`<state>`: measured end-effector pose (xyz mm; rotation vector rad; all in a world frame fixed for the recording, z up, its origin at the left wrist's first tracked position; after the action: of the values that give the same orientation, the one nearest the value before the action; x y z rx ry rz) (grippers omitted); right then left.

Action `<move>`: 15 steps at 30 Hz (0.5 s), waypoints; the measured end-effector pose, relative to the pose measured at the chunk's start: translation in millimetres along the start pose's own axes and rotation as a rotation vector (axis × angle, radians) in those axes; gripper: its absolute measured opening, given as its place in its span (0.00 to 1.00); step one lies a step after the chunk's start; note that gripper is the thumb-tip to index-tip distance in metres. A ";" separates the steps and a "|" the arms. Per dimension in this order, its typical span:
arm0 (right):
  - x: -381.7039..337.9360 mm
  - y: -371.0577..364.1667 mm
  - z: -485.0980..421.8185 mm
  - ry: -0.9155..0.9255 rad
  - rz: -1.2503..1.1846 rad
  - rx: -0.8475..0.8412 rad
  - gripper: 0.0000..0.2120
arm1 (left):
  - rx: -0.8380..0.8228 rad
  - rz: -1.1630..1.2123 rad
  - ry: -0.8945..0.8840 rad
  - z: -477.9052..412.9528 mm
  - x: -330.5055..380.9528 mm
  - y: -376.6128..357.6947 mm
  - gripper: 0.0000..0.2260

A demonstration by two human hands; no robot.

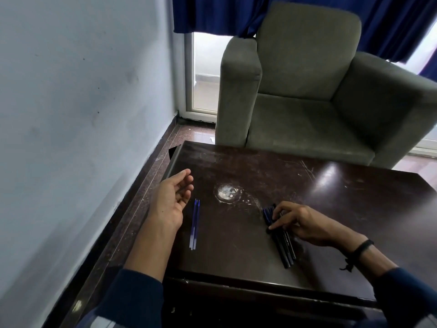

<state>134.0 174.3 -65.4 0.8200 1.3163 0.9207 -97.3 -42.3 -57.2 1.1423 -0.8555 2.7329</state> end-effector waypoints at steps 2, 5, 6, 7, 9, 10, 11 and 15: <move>1.2 -0.9 1.3 -0.027 0.006 0.004 0.25 | 0.001 -0.001 -0.001 -0.1 -0.5 -0.5 0.05; 1.9 -2.1 4.6 -0.055 0.014 0.017 0.24 | 0.002 -0.005 0.000 -0.4 -1.9 -1.3 0.05; 1.4 -2.5 5.5 -0.058 0.017 0.019 0.24 | 0.003 -0.009 0.001 -0.4 -2.3 -1.5 0.05; 1.0 -2.5 6.0 -0.061 0.017 0.022 0.24 | 0.003 -0.011 0.001 -1.0 -2.6 -1.5 0.05; 0.7 -2.3 5.7 -0.075 0.008 0.027 0.23 | 0.003 -0.011 0.004 -1.7 -2.4 -1.4 0.05; 1.0 -2.1 5.6 -0.087 0.002 0.028 0.23 | 0.005 -0.012 0.005 -2.0 -1.9 -1.0 0.05; 1.0 -2.0 5.7 -0.100 0.000 0.025 0.23 | 0.007 -0.012 0.005 -2.5 -1.7 -0.9 0.05; -2.2 -1.3 5.5 -0.120 -0.001 0.005 0.22 | 0.008 -0.007 0.004 -2.4 -2.2 -1.6 0.06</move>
<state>139.6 171.8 -65.1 0.8657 1.2149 0.8550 -96.9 -39.4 -59.3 1.1384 -0.8397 2.7344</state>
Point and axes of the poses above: each hand's wrist, its own z-axis away from the middle knuckle, its own y-axis out of the back of the hand, x = y × z, the point moved 7 cm from there along -z, towards the middle knuckle, and after that the axes turned 12 degrees about y, right-handed, at the moved point
